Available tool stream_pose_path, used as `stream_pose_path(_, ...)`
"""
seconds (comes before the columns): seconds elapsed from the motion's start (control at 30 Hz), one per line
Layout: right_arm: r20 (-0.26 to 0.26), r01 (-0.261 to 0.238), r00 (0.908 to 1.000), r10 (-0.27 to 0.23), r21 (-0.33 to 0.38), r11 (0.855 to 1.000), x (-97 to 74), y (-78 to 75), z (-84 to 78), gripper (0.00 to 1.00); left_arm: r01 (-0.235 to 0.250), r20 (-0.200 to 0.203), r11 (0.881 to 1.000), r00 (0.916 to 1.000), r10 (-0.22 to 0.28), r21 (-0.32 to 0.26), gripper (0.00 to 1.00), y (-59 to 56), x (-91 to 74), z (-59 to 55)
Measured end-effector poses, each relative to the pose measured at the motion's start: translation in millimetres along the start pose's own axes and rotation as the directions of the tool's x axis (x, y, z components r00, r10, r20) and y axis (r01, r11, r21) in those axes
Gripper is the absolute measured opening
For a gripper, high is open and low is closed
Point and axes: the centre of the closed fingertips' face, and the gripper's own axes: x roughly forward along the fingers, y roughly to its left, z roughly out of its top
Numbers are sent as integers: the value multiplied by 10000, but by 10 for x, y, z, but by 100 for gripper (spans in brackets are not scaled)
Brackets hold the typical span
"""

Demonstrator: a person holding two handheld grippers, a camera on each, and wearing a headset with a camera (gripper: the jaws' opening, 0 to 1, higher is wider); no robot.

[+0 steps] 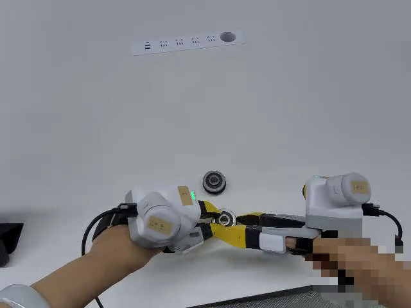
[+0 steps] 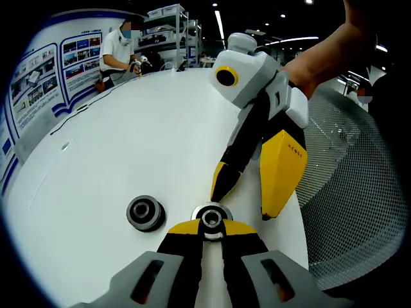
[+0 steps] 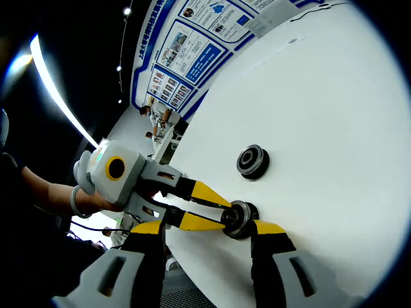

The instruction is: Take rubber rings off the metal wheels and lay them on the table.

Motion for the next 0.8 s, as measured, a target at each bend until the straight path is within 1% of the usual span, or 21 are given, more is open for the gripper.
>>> stream_pose_path(0.13, 23, -1, 10000, 1, 91, 10000, -7, -29, 8, 51, 1, 6, 10000, 10000, -1, -1, 10, 0, 1, 0)
stream_pose_path(0.23, -5, 100, 10000, -100, 210, 9997, -2, -71, 8, 47, -4, 10, 10000, 10000, 4, -2, 10, 2, 3, -2)
stream_pose_path(0.37, -2, 314, 9995, -314, 426, 9986, -9, -153, 16, 36, -2, 25, 10000, 10000, 2, 1, 10, 1, 0, 0)
stream_pose_path(0.47, -30, 639, 9980, -639, 388, 9972, -18, -224, 14, 26, -2, 35, 10000, 10000, 2, -7, 10, -1, 0, 3)
stream_pose_path(0.57, -96, 953, 9954, -950, 342, 9949, -22, -297, 6, 17, 1, 39, 10000, 10000, -1, -5, 10, 0, 2, 1)
stream_pose_path(0.67, -100, 1133, 9935, -1131, 256, 9932, -27, -332, 4, 11, 1, 37, 10000, 10000, -1, -4, 10, 1, 4, -2)
stream_pose_path(0.73, -101, 1214, 9926, -1212, 229, 9923, -30, -347, 3, 9, 3, 38, 10000, 10000, -3, -8, 10, 2, 5, -2)
stream_pose_path(0.8, -123, 1353, 9907, -1352, 101, 9908, -39, -376, 1, 4, 4, 39, 10000, 10000, -4, -3, 10, 2, 4, -2)
